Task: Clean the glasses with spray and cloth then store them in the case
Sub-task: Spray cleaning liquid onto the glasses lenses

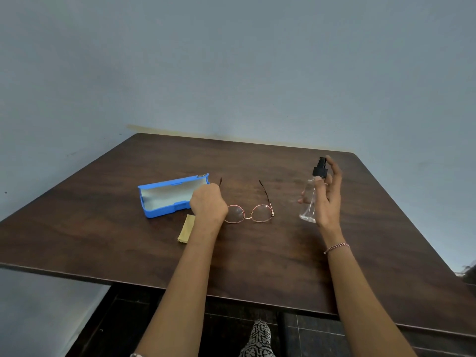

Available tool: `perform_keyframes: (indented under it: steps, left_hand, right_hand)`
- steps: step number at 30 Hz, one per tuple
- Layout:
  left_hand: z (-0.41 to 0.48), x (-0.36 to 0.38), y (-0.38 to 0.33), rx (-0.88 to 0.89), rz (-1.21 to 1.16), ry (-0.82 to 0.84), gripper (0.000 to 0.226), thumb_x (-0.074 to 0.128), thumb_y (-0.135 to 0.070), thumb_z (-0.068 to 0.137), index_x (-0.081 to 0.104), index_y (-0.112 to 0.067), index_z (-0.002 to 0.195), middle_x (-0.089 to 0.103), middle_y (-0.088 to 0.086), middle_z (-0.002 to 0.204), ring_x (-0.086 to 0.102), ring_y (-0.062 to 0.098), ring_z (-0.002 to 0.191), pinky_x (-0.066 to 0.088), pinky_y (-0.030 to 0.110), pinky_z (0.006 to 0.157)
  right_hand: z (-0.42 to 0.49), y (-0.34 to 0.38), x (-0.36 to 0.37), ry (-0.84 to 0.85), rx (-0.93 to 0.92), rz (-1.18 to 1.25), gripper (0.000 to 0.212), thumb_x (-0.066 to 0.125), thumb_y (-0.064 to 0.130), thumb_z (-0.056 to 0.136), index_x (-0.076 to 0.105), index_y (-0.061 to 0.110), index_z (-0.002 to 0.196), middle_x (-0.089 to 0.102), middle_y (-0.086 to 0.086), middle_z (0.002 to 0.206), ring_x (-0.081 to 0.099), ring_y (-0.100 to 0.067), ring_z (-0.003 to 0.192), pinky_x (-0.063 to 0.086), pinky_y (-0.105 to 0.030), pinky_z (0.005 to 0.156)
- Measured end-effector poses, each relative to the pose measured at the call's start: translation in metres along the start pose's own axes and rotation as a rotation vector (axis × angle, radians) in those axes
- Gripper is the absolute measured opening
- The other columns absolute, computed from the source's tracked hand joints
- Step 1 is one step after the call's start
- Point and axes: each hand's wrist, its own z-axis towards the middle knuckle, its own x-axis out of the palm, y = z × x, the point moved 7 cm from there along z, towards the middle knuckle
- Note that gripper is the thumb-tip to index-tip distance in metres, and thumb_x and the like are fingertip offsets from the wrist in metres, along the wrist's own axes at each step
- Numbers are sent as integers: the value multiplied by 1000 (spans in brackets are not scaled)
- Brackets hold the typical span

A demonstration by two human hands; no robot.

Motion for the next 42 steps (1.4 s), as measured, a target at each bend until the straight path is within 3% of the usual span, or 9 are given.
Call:
perform_keyframes:
  steps: [7,12,15,18,22,26,28,33,42]
  left_hand:
    - [4,9,-6,10,-204,56,18,74,-10,73,65,-7,89,67,8,91,63,25,90,43,29,59]
    - [9,29,-15,-97,-769,211,14,78,-8,73,65,-5,73,69,12,70,71,27,70,59,36,70]
    - [6,31,-25,-117,-1035,290,11,73,0,77,63,2,74,65,14,68,69,25,66,59,34,69]
    - [9,30,-34,-94,-1145,261,12,73,0,77,63,-1,71,65,14,69,68,24,61,59,37,69]
    - [17,24,-50,26,-1217,154,12,73,-2,78,69,3,88,68,10,73,70,24,66,59,32,66]
    - [19,12,-61,149,-1169,-37,10,71,-6,80,72,-7,90,70,2,75,69,11,68,57,20,64]
    - [20,12,-61,191,-1182,-118,10,71,-7,80,72,-9,89,72,5,79,70,12,72,58,23,68]
    - [22,7,-58,276,-1140,-272,10,74,-9,77,74,-13,86,70,-2,79,68,12,76,57,28,72]
    - [14,-7,-59,392,-1061,-436,12,75,-11,76,75,-13,88,70,-4,80,61,-1,73,48,7,66]
  right_hand:
    - [3,-1,-2,-10,-9,-9,43,49,23,97,37,41,134,50,-6,101,56,-20,73,55,-37,58]
    - [3,-1,-3,-6,-3,-5,44,57,33,92,41,47,130,50,-17,118,55,-27,80,55,-34,59]
    - [2,3,-2,-12,-1,-10,50,63,31,88,42,47,130,52,-5,125,57,-26,83,55,-34,61]
    - [0,12,1,6,-32,-24,61,65,17,87,37,35,138,59,31,108,60,-19,92,57,-35,68]
    - [-2,16,8,61,-64,-92,69,66,6,84,34,27,142,48,45,115,60,-4,99,51,-16,81]
    - [-3,7,18,189,-52,-105,73,65,3,85,33,39,140,47,21,132,64,-12,76,57,-36,69]
    - [-4,4,23,247,-79,-185,71,64,2,85,36,42,137,55,5,121,64,-22,69,57,-36,66]
    - [-5,-6,32,299,-131,-520,65,62,9,81,36,48,127,61,3,81,55,-18,60,50,-30,62]
    - [-8,-2,41,248,-164,-754,56,60,13,82,36,40,124,62,7,103,60,-17,83,48,-29,71]
